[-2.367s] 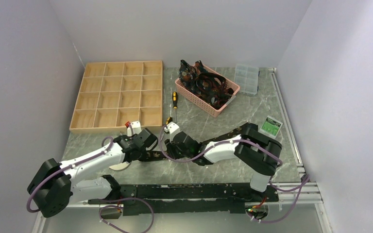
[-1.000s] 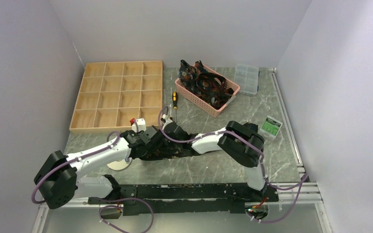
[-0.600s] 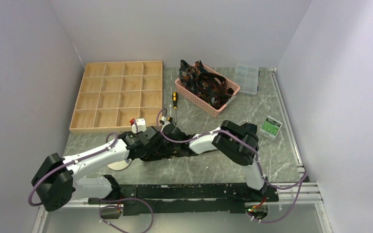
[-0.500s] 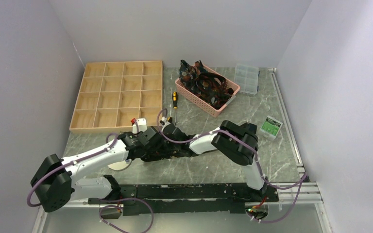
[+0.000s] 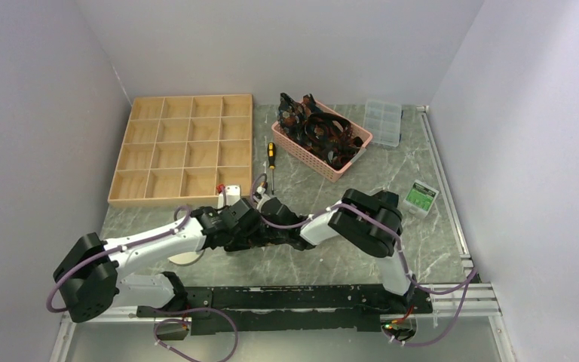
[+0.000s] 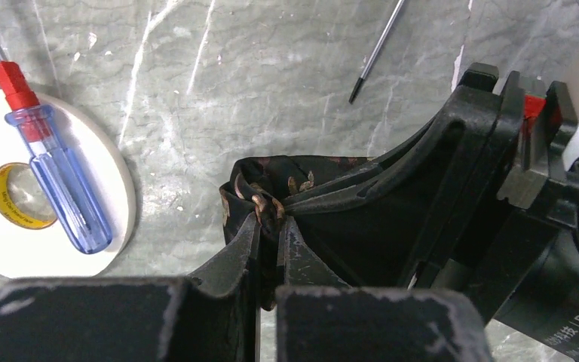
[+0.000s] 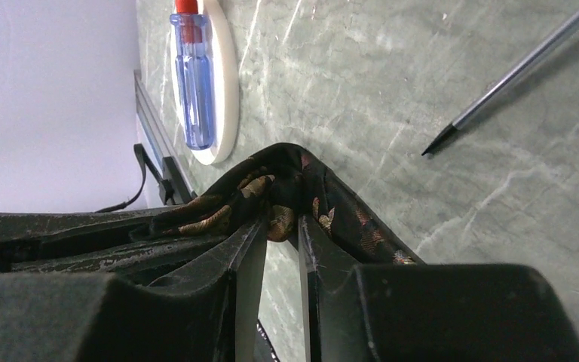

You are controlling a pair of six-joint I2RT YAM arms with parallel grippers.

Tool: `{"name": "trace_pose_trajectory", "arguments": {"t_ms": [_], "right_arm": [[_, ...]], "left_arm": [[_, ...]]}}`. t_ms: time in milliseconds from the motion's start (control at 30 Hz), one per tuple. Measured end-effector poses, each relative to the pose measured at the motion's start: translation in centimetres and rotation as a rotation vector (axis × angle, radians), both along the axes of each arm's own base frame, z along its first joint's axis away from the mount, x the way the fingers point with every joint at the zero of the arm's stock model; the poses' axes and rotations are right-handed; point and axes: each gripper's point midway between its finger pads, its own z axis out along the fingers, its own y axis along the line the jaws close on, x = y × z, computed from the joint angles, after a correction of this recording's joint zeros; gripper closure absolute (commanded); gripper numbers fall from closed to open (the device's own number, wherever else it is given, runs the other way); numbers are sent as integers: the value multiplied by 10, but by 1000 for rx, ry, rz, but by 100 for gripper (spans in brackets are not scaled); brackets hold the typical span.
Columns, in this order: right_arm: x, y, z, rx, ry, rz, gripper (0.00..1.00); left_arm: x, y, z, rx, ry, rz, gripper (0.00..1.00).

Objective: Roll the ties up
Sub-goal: Roll the tie at the center of the board.

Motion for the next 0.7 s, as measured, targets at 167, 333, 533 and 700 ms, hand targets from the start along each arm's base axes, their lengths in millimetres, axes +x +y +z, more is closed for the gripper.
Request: {"name": "trace_pose_trajectory", "arguments": {"t_ms": [167, 333, 533, 700], "right_arm": [[-2, -7, 0, 11, 1, -7, 70], [-6, -28, 5, -44, -8, -39, 67], [-2, -45, 22, -71, -54, -92, 68], [0, -68, 15, -119, -64, -148, 68]], "left_arm": [[1, -5, -1, 4, 4, -29, 97], [5, -13, -2, -7, -5, -37, 97], [6, -16, -5, 1, -4, -42, 97], [5, -21, -7, 8, -2, -57, 97]]}}
